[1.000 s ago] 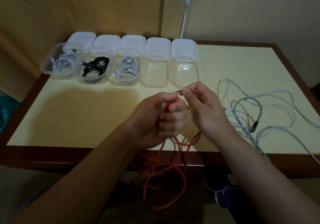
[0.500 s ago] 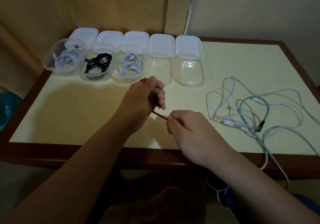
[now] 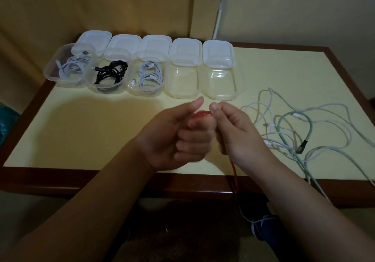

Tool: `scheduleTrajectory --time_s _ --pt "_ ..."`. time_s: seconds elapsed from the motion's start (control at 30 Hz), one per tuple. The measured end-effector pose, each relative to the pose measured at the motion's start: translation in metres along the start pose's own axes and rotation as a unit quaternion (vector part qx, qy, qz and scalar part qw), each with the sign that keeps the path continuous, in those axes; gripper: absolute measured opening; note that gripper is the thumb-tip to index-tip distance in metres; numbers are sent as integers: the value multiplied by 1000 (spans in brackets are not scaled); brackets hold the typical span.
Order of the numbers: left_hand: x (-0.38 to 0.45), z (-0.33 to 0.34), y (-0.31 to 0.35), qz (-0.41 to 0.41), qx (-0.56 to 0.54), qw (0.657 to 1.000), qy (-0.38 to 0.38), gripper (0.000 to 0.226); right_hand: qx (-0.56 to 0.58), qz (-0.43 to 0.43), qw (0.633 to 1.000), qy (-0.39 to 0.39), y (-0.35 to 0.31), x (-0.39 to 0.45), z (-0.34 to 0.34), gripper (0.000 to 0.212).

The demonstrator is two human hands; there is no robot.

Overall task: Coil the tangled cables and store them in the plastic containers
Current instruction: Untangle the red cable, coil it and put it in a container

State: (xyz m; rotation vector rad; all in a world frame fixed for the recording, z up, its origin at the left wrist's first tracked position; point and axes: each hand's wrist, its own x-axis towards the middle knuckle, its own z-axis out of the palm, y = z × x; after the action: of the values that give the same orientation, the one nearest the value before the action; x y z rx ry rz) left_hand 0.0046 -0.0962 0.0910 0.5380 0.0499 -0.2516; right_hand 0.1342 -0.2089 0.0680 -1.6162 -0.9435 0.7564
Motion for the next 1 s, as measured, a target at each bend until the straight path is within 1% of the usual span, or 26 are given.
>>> scheduleTrajectory --time_s 0.03,0.07,0.1,0.13,0.17,0.23,0.27,0.33,0.4,0.47,0.5,0.53,0.57,0.6,0.63,0.67,0.73,0.77,0.83,0.9,0.93,0.97,1.0 --pt "0 -1 0 31 -74 996 -28 50 -2 20 1000 -18 3 0 4 53" --pt "-1 -2 1 64 -135 988 -40 47 2 45 998 -39 3 -2 8 52" --pt "-2 -3 3 98 -182 978 -36 44 7 69 996 -62 3 -5 12 49" --pt "-3 -4 4 133 -213 968 -12 43 7 84 993 -83 1 -8 15 46" --pt "-3 -6 5 172 -218 960 36 43 -1 93 991 -100 -1 -11 17 44" --pt "-2 -11 6 250 -168 937 175 48 -48 95 988 -115 -6 -16 18 44" --pt "0 -13 7 285 -140 920 229 50 -79 89 986 -118 -12 -19 18 44" --pt "2 -16 9 330 -108 891 294 52 -133 76 980 -126 -25 -25 16 43" --pt "3 -19 10 339 -38 874 345 52 -155 63 976 -136 -40 -32 13 39" --pt "6 -22 6 326 78 857 391 51 -148 48 976 -152 -49 -37 9 36" --pt "8 -22 3 313 156 841 413 52 -140 34 978 -154 -52 -38 8 37" --pt "10 -20 0 291 248 816 433 54 -135 13 980 -145 -53 -37 7 36" --pt "12 -17 -4 257 342 786 446 56 -134 -16 983 -125 -53 -36 4 35" --pt "12 -14 -7 215 416 764 443 61 -137 -49 984 -98 -52 -33 2 35" --pt "13 -11 -10 172 457 765 419 66 -145 -80 984 -68 -50 -30 -2 37" --pt "13 -7 -13 134 457 792 382 70 -156 -107 981 -38 -47 -26 -5 37" --pt "14 -2 -15 92 383 871 296 71 -172 -133 976 15 -34 -17 -13 36" --pt "15 1 -15 79 334 903 259 70 -162 -129 978 29 -27 -13 -15 36" --pt "15 5 -14 58 240 948 201 67 -109 -89 990 32 -13 -4 -12 38" --pt "13 10 -13 59 122 983 125 59 -9 -25 1000 4 -6 1 -4 41" --pt "11 10 -13 71 56 992 88 54 51 17 998 -21 -6 1 1 40" --pt "9 10 -12 91 -4 994 64 49 93 56 993 -46 -6 0 6 41" --pt "9 8 -11 119 -58 989 60 45 94 80 990 -68 -5 -3 10 44"
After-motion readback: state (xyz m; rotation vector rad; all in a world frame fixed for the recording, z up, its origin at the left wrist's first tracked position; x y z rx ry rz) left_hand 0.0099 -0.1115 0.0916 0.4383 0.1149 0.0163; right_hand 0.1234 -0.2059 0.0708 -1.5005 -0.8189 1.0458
